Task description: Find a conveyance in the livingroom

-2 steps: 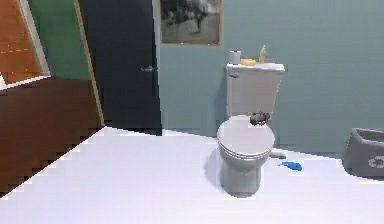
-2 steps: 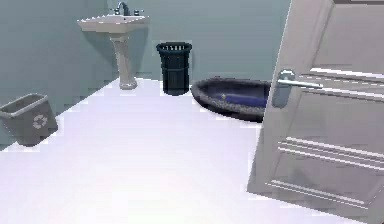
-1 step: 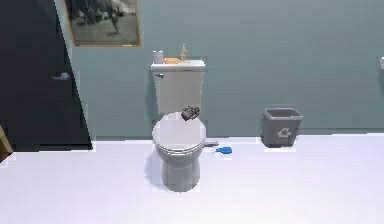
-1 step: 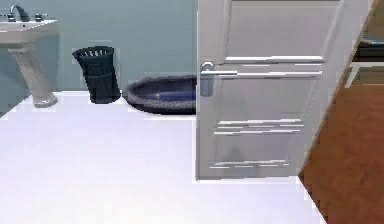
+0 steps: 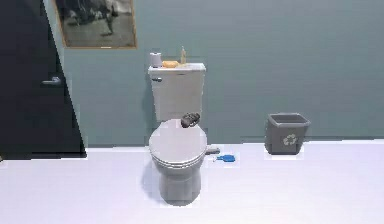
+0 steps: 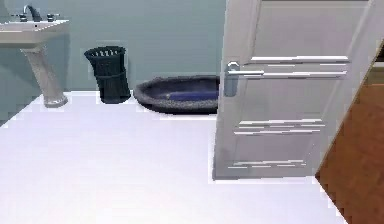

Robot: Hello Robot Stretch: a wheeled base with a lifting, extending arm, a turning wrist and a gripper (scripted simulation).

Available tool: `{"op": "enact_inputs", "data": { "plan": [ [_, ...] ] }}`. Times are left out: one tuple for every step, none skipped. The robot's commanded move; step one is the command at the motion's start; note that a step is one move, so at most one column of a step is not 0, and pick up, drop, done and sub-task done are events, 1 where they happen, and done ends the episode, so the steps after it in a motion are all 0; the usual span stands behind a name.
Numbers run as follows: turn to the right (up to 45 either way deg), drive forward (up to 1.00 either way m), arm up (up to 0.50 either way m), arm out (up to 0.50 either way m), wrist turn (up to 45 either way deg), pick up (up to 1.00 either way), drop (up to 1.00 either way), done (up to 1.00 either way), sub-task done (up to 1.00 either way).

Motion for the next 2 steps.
{"op": "enact_inputs", "data": {
  "plan": [
    [-36.0,0.0,0.0,0.0,0.0,0.0,0.0,0.0,0.0],
    [-3.0,0.0,0.0,0.0,0.0,0.0,0.0,0.0,0.0]
  ]
}}
